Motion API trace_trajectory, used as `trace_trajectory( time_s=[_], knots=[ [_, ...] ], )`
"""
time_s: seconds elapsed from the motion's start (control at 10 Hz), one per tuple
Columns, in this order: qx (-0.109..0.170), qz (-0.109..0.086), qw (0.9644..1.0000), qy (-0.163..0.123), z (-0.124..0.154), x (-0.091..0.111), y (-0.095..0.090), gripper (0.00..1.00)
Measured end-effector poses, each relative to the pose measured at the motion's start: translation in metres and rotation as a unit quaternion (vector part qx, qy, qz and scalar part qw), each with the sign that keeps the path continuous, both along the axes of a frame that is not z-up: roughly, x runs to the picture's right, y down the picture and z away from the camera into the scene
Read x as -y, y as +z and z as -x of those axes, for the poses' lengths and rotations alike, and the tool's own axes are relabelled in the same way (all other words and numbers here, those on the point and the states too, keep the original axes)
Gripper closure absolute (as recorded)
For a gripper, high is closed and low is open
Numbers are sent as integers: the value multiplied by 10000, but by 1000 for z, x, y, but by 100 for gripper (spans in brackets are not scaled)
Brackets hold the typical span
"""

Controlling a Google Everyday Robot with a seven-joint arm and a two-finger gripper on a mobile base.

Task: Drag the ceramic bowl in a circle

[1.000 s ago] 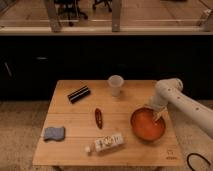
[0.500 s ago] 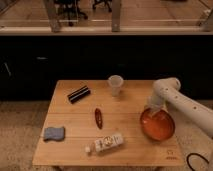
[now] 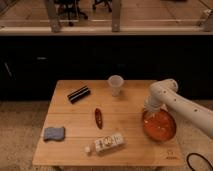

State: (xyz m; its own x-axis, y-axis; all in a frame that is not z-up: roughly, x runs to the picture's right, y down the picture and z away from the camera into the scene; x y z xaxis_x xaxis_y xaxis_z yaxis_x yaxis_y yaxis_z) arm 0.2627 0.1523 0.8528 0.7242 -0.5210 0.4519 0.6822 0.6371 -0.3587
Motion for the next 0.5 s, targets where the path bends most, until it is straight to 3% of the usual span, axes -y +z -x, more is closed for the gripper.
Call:
trace_trajectory(
  time_s=[0.2,0.5],
  knots=[
    [79,-21,9998,-161,5,-2,-6,97],
    [300,-72,9984,-484,33,-4,-14,97]
  ],
)
